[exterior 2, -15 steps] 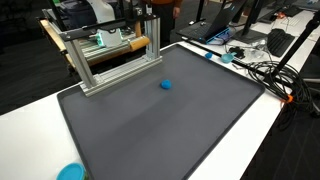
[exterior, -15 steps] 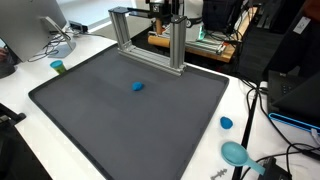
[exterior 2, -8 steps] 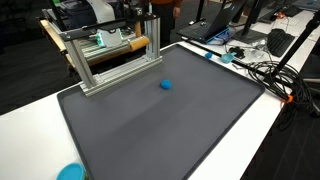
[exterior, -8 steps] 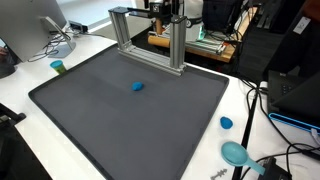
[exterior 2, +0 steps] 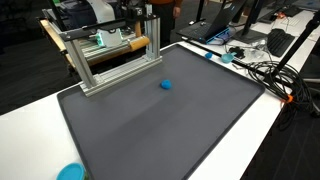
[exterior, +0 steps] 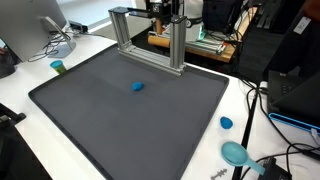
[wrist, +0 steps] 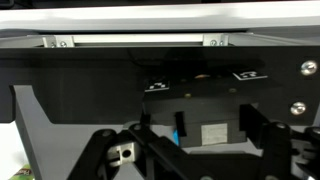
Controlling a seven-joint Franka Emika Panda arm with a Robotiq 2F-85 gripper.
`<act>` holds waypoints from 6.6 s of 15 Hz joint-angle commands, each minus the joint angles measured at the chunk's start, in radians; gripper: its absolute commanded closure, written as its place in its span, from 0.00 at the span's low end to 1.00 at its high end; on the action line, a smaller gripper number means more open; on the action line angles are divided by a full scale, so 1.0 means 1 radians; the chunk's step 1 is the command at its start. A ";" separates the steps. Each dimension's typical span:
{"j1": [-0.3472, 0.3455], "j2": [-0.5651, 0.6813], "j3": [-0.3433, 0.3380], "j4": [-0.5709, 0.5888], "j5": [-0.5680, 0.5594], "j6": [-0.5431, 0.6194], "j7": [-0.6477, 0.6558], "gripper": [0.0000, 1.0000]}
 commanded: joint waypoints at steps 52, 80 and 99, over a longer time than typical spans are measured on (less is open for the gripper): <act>0.054 -0.098 0.000 -0.001 0.047 -0.061 0.031 0.00; 0.032 -0.088 -0.034 -0.082 0.053 0.052 0.034 0.00; 0.019 -0.115 0.003 -0.091 0.016 0.032 0.058 0.67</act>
